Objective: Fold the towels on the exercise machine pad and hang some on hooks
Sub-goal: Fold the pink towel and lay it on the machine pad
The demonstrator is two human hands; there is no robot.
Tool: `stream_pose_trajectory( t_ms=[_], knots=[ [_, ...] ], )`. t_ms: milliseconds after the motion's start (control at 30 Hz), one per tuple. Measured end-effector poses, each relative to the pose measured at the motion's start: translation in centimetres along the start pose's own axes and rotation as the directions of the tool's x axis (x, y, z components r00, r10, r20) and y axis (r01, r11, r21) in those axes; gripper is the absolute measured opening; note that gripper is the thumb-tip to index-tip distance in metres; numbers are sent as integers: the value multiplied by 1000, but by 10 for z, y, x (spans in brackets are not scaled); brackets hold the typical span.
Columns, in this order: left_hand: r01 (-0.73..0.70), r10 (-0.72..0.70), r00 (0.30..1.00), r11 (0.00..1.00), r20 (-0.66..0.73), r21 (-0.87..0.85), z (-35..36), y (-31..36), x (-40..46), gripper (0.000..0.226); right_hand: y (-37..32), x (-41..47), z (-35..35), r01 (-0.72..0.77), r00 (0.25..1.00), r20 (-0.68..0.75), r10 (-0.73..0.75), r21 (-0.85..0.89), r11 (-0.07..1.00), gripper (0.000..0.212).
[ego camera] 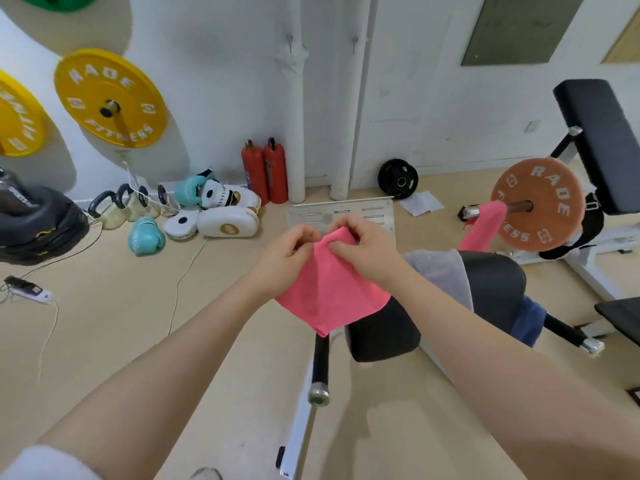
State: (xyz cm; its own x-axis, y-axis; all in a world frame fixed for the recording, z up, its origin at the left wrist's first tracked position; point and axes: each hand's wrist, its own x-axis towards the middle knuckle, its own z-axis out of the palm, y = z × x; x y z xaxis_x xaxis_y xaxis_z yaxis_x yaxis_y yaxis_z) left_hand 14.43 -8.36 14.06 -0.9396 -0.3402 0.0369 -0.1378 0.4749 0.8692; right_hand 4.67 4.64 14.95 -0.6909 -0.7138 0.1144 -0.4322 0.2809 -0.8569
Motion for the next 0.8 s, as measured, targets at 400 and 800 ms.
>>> stream_pose_trajectory(
  t_ms=[400,800],
  knots=[
    [-70,88,996,925,-29,373,-194,-114,52,45,-81,130,178,-46,995,-81,56,125,991,11],
    [-102,182,963,929,-197,356,-232,-141,256,13,-50,332,141,-104,993,-21,113,244,964,17]
  ],
)
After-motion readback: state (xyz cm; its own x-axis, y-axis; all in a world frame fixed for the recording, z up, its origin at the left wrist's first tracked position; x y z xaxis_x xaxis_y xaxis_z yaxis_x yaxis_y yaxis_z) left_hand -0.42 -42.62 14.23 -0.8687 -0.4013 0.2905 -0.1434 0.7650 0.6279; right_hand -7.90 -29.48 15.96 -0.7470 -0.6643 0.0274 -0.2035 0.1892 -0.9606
